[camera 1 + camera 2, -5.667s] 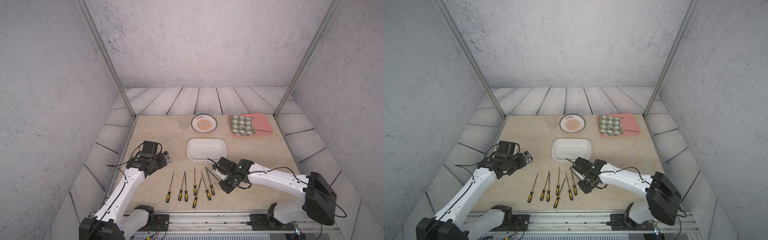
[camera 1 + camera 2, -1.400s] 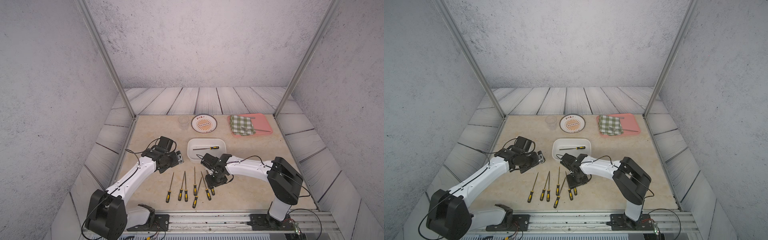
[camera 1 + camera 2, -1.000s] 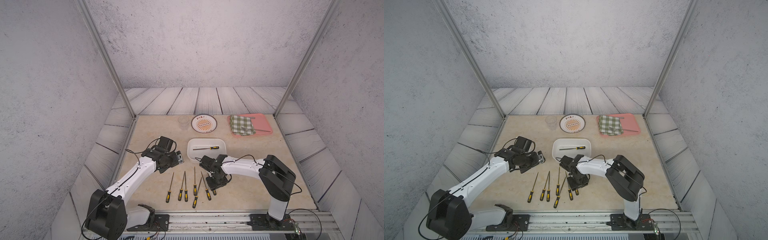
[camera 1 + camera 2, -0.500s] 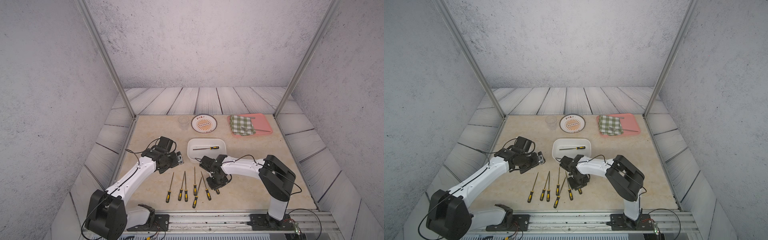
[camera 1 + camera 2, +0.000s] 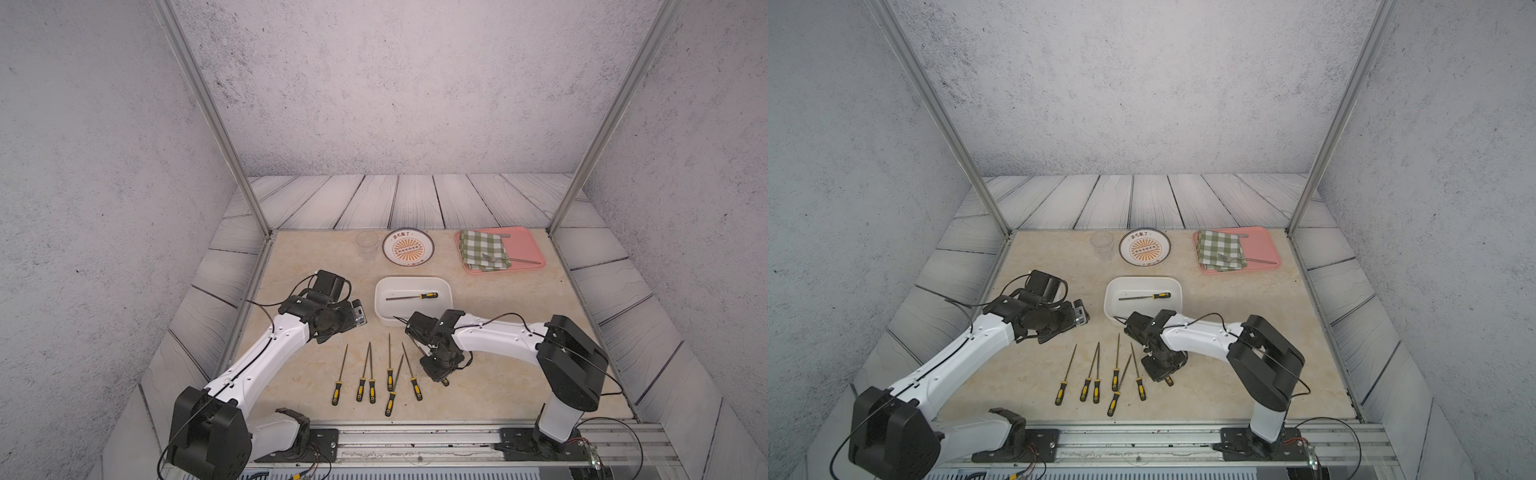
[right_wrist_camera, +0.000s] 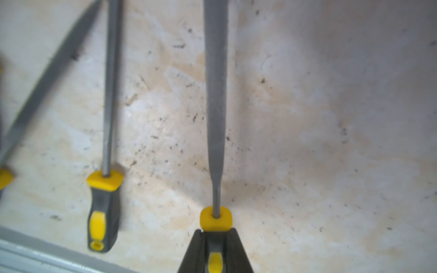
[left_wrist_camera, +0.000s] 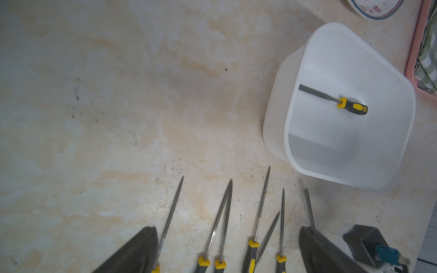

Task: Put the file tool into the storage box
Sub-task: Pick up the file tool from the center of the board.

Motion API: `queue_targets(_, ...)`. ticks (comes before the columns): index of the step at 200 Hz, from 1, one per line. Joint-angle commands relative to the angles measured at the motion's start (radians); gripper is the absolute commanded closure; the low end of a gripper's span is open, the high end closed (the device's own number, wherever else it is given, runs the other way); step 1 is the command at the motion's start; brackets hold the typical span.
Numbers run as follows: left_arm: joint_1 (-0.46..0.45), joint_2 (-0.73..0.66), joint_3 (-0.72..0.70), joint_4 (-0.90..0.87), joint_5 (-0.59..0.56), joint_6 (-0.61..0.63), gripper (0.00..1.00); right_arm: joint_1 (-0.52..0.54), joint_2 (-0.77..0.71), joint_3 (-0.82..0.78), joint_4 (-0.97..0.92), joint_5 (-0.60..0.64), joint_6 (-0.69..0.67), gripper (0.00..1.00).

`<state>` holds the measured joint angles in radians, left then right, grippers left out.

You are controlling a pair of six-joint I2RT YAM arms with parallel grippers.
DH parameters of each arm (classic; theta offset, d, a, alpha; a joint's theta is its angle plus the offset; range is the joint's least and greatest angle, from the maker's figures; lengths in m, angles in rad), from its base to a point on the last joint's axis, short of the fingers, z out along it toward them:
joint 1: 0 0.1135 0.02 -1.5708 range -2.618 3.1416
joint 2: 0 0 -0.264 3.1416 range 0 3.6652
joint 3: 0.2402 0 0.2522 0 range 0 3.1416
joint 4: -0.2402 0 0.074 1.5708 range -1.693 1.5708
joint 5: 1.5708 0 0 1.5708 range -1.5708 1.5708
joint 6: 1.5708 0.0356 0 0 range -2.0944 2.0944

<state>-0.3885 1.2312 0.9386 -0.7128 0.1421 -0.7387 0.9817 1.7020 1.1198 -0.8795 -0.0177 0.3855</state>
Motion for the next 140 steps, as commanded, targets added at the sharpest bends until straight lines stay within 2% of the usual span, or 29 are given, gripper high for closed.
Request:
queue_targets(1, -0.001, 0.005, 0.029, -0.024, -0.016, 0.017, 0.01, 0.005, -0.098, 0.010, -0.062, 0.047, -0.099, 0.93)
queue_targets(51, -0.002, 0.023, 0.045, -0.015, -0.012, 0.018, 0.01, 0.002, -0.207, 0.110, -0.133, 0.129, -0.296, 0.93)
queue_targets(80, -0.004, 0.037, 0.061, 0.001, 0.031, 0.053, 0.01, -0.015, -0.235, 0.159, -0.059, 0.220, -0.455, 0.93)
queue_targets(94, -0.004, 0.054, 0.090, -0.019, 0.048, 0.076, 0.01, -0.050, -0.213, 0.197, -0.026, 0.232, -0.522, 0.93)
queue_targets(140, -0.005, 0.056, 0.148, -0.083, 0.026, 0.121, 0.01, -0.187, -0.056, 0.341, 0.014, 0.151, -0.673, 0.94)
